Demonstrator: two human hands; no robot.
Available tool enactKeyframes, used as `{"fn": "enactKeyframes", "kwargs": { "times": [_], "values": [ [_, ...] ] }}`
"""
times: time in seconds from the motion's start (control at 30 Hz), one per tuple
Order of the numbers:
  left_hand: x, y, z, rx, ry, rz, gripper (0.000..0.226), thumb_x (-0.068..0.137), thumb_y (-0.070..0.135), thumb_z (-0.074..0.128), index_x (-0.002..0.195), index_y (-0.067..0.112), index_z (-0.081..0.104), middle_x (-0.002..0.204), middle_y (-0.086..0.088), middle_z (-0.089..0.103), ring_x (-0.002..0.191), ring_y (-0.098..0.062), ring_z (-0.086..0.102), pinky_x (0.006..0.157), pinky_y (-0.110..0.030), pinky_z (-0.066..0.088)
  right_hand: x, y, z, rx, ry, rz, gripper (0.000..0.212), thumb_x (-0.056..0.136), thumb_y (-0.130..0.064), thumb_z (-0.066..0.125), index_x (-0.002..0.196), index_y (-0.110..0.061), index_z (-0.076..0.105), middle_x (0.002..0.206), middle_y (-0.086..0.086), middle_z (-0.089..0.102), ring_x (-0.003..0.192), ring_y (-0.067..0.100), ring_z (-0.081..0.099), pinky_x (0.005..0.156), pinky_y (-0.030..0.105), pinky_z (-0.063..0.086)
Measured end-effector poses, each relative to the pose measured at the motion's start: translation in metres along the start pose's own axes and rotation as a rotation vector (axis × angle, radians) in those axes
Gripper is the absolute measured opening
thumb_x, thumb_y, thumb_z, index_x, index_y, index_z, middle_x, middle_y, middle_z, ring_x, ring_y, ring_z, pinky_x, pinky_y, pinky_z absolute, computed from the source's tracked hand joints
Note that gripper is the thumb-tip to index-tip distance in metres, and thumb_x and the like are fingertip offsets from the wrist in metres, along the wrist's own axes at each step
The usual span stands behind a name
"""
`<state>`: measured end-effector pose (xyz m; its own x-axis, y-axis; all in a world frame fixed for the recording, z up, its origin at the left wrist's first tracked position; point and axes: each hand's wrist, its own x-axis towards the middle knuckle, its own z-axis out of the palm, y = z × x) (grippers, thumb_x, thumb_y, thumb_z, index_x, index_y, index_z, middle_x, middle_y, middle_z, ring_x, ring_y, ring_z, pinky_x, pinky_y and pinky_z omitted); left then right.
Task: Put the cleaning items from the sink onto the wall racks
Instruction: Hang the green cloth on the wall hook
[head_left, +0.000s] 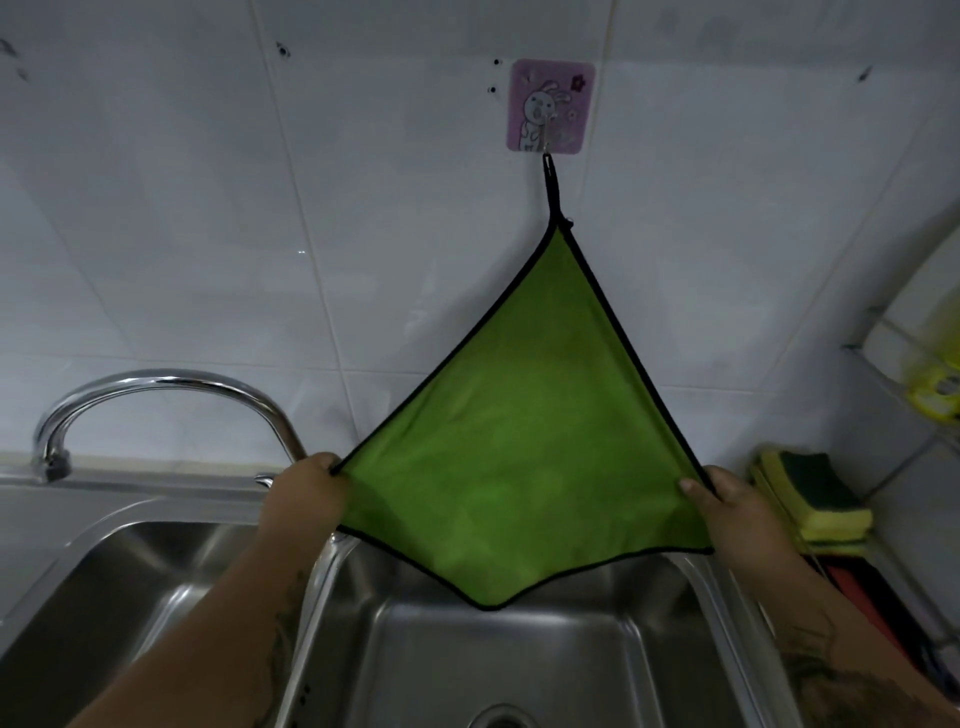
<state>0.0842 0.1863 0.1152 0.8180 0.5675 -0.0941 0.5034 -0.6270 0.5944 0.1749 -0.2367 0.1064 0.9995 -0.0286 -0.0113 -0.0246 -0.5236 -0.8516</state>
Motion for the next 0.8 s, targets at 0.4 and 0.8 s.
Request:
{"fn": "enactKeyframes", "kwargs": {
  "times": [0.4, 0.8],
  "values": [
    [0.005, -0.069, 0.008, -0.451, -0.118, -0.237, 0.017, 0.088, 0.022, 0.062, 0.081, 0.009, 0.072, 0.074, -0.011, 0.073, 0.065, -0.028, 0.068, 0.068, -0.036, 0.056, -0.007, 0.031, -0.009, -0.333, 0.059, 0.023, 0.024, 0.097, -0.022, 0.054, 0.087, -0.002, 0.063, 0.085, 0.022, 0.063, 0.077, 0.030, 0.056, 0.070, 0.034, 0.038],
    [-0.034, -0.038, -0.004, -0.542, -0.270, -0.234, 0.007, 0.088, 0.013, 0.062, 0.086, 0.010, 0.068, 0.064, -0.010, 0.050, 0.042, -0.012, 0.038, 0.042, -0.013, 0.025, -0.015, -0.002, 0.001, 0.083, -0.110, 0.329, 0.031, 0.093, -0.007, 0.055, 0.124, -0.004, 0.055, 0.079, 0.003, 0.058, 0.054, 0.012, 0.063, 0.043, 0.021, 0.040]
  ]
}}
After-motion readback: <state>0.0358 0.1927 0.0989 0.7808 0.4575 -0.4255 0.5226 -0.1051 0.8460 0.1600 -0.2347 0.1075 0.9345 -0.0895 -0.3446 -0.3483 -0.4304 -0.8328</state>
